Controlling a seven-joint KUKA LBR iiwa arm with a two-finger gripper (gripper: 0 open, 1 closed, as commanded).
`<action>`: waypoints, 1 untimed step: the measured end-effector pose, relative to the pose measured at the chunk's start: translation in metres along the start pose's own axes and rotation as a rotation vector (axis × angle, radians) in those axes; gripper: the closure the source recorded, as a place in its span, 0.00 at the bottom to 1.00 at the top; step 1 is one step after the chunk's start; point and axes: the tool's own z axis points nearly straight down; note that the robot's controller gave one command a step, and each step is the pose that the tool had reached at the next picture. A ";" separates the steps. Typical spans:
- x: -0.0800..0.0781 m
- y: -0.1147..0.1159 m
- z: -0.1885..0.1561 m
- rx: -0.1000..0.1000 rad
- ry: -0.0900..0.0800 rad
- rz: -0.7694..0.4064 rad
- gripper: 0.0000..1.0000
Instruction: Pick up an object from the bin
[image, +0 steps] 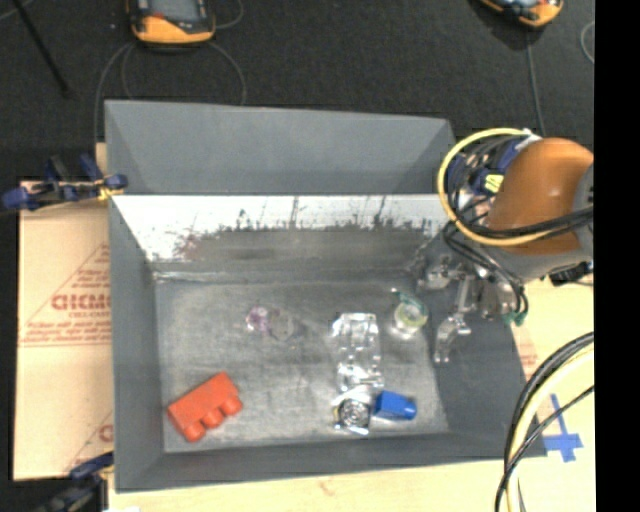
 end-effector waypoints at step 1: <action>-0.035 0.075 0.066 -0.002 -0.002 -0.143 0.00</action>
Offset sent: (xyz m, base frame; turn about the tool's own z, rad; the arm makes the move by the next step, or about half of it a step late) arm 0.0321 0.0748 -0.0663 -0.1351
